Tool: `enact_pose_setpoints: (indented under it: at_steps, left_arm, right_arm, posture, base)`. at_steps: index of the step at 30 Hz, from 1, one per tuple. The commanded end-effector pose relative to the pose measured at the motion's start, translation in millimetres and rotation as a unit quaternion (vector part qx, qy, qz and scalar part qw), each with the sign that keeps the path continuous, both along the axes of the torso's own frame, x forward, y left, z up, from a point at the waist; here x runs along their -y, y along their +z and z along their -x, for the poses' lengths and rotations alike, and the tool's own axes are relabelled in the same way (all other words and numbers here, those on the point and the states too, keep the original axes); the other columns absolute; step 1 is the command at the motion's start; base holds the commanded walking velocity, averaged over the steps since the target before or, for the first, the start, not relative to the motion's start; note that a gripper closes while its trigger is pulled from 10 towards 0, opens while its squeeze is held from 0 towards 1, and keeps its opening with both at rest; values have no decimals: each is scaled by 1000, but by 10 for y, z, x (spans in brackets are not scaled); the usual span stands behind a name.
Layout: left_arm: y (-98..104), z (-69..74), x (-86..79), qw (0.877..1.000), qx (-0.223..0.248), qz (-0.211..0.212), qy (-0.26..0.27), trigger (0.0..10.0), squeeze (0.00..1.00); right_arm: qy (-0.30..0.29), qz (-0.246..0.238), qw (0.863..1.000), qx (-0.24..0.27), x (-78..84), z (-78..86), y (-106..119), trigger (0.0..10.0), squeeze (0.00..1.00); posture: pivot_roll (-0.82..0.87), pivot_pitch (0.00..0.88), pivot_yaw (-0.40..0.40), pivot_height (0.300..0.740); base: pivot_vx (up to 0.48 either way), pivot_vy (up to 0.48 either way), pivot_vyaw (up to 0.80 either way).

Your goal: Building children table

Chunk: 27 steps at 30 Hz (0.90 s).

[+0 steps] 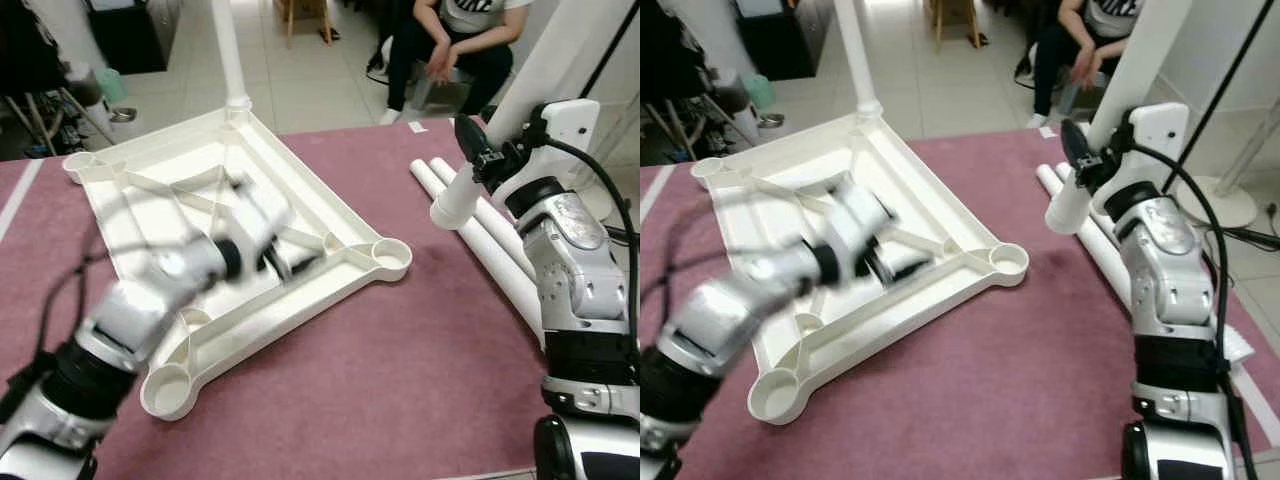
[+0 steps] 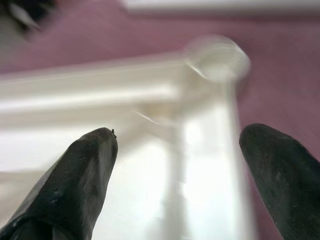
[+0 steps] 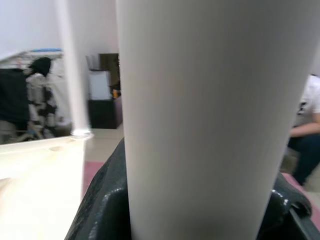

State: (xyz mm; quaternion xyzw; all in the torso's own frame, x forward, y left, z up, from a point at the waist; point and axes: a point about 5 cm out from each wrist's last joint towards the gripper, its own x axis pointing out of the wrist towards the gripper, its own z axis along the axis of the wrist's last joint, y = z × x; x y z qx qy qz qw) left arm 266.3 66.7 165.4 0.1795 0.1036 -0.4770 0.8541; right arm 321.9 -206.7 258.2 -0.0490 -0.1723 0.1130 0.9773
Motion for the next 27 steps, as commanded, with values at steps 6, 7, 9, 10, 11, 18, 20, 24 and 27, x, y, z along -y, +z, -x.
enact_pose_setpoints:
  at_steps: [6, 7, 9, 10, 11, 18, 20, 24, 27]
  left_arm:
    - [-215, 91, 116, 999, -23, -33, -24, 10000, 0]
    - [-312, 101, 128, 998, -18, -56, -27, 10000, 0]
    - [-387, 110, 140, 997, -21, -67, -27, 10000, 0]
    - [-449, 111, 152, 996, -16, -78, -26, 10000, 0]
    - [-499, 102, 162, 995, -7, -92, -23, 9098, 0]
    - [-649, -12, 191, 992, 4, -121, 24, 2980, 0]
    - [-635, -35, 177, 993, 1, -117, 23, 0, 0]
    - [-609, -43, 153, 994, -1, -111, 18, 0, 0]
    - [-573, -54, 94, 994, -1, -109, 3, 0, 0]
  right_arm:
    - [27, 8, 1000, 12, -164, -51, 61, 10000, 0]
    - [32, 11, 999, 10, -190, -68, 50, 10000, 0]
    - [36, 13, 999, 8, -214, -83, 41, 10000, 0]
    - [37, 13, 999, 6, -226, -91, 36, 10000, 0]
    - [38, 13, 999, 5, -234, -96, 33, 10000, 0]
    - [42, 12, 999, 6, -275, -97, 36, 10000, 0]
    - [42, 12, 999, 6, -277, -91, 34, 10000, 0]
    - [41, 12, 999, 6, -274, -88, 30, 10000, 0]
    - [40, 12, 999, 5, -268, -89, 20, 10000, 0]
  posture:
    - [-20, 0, 96, 740]
    - [-18, 0, 94, 740]
    - [-18, 0, 94, 740]
    - [-15, 0, 90, 740]
    - [-15, 0, 90, 740]
    - [-24, 0, 96, 740]
    - [-26, 0, 99, 740]
    - [-25, 0, 101, 740]
    - [-21, 0, 104, 740]
  base:
    - [0, 0, 0]
    - [0, 0, 0]
    - [0, 0, 0]
    - [0, 0, 0]
    - [0, 0, 0]
    - [0, 0, 0]
    - [0, 0, 0]
    - [0, 0, 0]
    - [0, 0, 0]
